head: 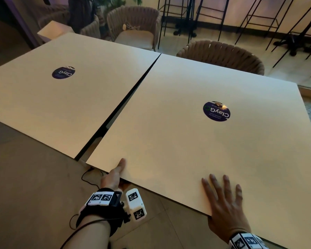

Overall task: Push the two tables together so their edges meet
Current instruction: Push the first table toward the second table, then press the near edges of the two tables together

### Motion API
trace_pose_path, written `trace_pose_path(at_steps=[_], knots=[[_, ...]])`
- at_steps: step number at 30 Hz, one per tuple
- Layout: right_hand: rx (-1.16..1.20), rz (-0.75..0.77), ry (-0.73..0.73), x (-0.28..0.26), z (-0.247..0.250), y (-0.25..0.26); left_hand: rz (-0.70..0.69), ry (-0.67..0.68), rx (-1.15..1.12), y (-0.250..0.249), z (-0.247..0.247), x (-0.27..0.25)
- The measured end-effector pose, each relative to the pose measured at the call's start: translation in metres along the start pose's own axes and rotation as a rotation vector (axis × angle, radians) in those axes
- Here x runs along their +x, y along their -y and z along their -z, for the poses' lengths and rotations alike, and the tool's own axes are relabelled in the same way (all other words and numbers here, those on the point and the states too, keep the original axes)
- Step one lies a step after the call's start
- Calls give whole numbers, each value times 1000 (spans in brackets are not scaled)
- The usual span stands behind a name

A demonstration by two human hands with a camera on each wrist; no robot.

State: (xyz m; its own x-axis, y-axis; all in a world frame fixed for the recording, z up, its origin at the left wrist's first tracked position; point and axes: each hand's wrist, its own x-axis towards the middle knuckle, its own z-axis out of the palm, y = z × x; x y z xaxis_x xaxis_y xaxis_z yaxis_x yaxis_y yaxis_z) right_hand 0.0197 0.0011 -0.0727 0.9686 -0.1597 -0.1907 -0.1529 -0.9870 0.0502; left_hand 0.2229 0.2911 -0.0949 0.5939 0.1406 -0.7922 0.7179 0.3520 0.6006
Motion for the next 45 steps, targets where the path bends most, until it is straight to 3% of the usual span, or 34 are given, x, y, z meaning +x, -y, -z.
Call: trace_pose_path(at_steps=[6, 10, 14, 17, 20, 24, 28, 32, 38, 45], knots=[[9, -18, 47, 0, 6, 3, 3, 25, 38, -4, 9, -6], [-11, -113, 132, -3, 11, 6, -1, 80, 199, -15, 38, -27], [48, -260, 200, -3, 29, 45, 49, 113, 355, -38, 79, -40], [97, -275, 239, 6, 47, 82, 67, 128, 406, -67, 104, -40], [157, -250, 225, 19, 53, 116, -6, 99, 453, -103, 124, -40], [162, -27, 217, 41, 60, 157, -96, 22, 529, -144, 130, -34], [103, 108, 193, 82, 62, 190, -475, -123, 991, -171, 117, -14], [99, 173, 187, 126, 68, 222, -670, -104, 1350, -182, 107, -4], [61, 200, 172, 163, 68, 261, -719, -35, 1855, -195, 125, 19], [70, 38, 93, 176, 59, 313, -861, 129, 2094, -221, 140, 65]])
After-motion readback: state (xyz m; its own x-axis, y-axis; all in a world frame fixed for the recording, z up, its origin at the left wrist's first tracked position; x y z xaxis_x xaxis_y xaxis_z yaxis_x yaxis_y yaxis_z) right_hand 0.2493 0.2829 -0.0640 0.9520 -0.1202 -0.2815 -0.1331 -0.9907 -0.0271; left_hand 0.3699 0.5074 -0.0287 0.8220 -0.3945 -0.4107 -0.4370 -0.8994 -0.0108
